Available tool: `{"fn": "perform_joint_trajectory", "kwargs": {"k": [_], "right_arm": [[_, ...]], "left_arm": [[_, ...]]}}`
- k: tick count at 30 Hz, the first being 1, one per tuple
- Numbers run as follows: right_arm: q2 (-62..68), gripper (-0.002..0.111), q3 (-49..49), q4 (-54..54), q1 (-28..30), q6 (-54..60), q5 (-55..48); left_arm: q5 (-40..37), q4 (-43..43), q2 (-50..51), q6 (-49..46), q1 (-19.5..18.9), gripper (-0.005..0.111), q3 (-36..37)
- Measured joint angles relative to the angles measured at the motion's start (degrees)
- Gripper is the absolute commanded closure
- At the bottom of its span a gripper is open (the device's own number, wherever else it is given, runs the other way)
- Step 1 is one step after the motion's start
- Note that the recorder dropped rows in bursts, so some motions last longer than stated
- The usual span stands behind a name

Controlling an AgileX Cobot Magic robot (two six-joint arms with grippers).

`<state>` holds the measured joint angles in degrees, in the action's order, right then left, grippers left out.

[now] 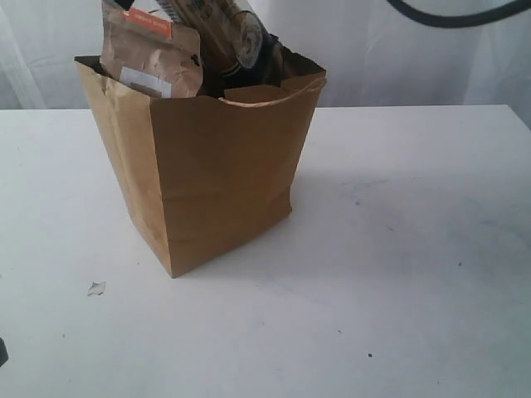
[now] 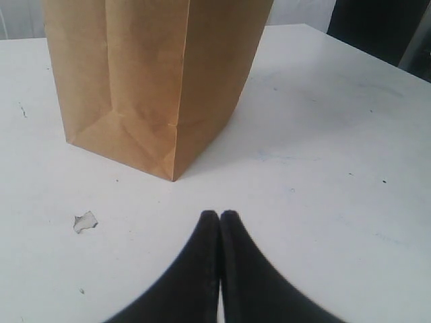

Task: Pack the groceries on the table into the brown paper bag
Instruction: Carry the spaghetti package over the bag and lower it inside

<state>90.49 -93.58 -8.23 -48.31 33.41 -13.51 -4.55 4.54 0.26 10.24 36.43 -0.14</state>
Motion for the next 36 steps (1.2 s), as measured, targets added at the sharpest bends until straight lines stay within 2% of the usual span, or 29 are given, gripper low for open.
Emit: {"fn": "perform_joint_trajectory", "kwargs": {"k": [6, 17, 36], "right_arm": [[0.0, 0.108, 0.0, 0.6, -1.1, 0.0, -0.4], [0.0, 0.108, 0.0, 0.7, -1.3, 0.0, -7.4], [6.4, 0.108, 0.0, 0.7, 2.3, -4.1, -8.9]], "left_arm": [[0.0, 0.0, 0.0, 0.0, 0.0, 0.107, 0.0], [0.0, 0.0, 0.0, 0.0, 0.0, 0.107, 0.0], [0.0, 0.0, 0.0, 0.0, 0.0, 0.107, 0.0]]}}
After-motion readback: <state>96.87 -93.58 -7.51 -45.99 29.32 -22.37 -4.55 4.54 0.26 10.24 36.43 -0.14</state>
